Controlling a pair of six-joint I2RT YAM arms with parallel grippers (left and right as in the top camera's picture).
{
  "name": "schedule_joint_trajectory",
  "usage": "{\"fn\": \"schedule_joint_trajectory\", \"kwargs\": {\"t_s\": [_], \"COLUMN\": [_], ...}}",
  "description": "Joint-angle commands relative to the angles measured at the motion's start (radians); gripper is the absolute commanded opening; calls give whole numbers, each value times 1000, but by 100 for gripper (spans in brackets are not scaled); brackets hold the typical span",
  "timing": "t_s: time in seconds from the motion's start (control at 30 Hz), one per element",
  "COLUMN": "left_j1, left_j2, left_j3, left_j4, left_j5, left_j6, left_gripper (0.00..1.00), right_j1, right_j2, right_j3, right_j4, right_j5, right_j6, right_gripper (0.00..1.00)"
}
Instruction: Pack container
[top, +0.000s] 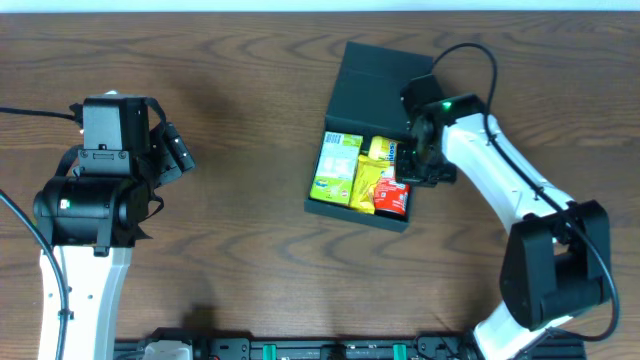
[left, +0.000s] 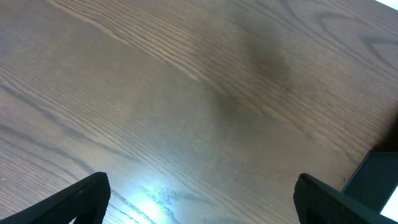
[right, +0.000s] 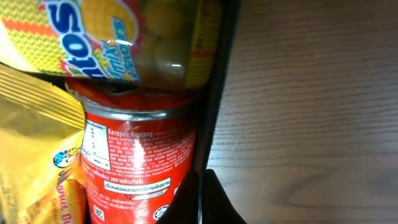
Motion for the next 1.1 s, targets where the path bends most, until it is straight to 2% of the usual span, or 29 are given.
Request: {"fn": "schedule_joint_trajectory", "kwargs": {"t_s": [0.0,0.23,0.53,0.8,1.07], "left_j1": [6,6,6,6,6], "left_j2": [2,2,2,2,2], "left_j3": [-8,-8,-8,-8,-8], "left_j4": [-3,-3,-3,-3,-3], "left_j5": [-1,-1,-1,0,-1], "left_j6": [-11,-11,-11,-11,-11], "left_gripper": [95,95,95,95,95], "right_j1": [58,102,104,204,318], "right_j2": [5,-20,-237,-314,-318], "right_j3": [-8,-48,-326,-416,-437], "right_j4": [-14,10,145,176,181], "right_j5": [42,10,-62,-68,-64], "right_j6": [-98,-193,-188,-116,74], "right_gripper": [1,1,1,1,2]}}
